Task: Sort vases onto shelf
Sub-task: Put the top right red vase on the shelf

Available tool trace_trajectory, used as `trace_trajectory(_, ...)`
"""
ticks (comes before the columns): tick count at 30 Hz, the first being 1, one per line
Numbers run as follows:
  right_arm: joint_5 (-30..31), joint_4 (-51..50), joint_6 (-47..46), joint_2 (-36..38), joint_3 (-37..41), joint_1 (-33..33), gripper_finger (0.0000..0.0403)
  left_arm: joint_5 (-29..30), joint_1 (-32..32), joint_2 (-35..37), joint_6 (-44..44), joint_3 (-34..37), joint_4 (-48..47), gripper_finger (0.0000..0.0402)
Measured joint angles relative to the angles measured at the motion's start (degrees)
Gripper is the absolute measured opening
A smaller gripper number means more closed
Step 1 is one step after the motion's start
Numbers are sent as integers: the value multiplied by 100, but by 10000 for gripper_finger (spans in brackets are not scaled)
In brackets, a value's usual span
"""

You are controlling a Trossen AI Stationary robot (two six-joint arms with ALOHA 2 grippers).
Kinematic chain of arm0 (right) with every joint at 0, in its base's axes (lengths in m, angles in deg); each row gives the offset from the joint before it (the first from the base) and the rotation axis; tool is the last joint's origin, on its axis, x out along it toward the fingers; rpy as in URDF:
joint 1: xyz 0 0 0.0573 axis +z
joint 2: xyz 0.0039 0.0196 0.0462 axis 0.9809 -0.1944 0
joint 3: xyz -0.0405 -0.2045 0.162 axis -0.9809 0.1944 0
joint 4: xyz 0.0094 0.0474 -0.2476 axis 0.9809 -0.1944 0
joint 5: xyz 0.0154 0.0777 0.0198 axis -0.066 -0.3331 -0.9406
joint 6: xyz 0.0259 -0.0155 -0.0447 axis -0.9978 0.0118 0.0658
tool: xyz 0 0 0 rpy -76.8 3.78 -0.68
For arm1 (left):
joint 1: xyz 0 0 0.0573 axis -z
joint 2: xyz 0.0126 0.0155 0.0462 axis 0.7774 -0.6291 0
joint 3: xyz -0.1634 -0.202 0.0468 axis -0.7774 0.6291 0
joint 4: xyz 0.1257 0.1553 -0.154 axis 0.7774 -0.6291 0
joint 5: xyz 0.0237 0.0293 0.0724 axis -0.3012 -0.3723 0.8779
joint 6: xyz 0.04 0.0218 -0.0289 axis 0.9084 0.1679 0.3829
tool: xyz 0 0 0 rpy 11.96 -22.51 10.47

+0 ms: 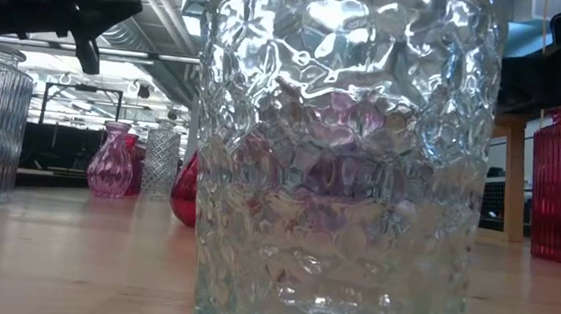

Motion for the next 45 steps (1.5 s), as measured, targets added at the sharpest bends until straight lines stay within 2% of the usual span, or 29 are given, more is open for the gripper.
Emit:
trace_trajectory(8,7,615,164,0,0,0,1,-68,-1,0,4,0,2,24)
trace_trajectory(11,256,822,604,0,0,1,1,-69,-2,0,4,0,7,24)
trace_trajectory(17,655,1075,548,0,0,2,1,-70,-2,0,8,0,7,24)
trace_trajectory(23,1704,1221,-1132,1,0,2,1,-72,0,0,11,0,7,24)
trace_trajectory(27,1806,1207,-1424,0,0,2,1,-70,0,0,11,0,7,24)
trace_trajectory(36,1806,1205,-943,0,0,2,1,-67,0,0,14,-1,7,24)
trace_trajectory(41,1594,1322,125,0,0,0,1,-59,-2,0,19,0,7,24)
trace_trajectory(45,1350,1855,1074,0,0,0,1,2,0,0,22,0,7,24)
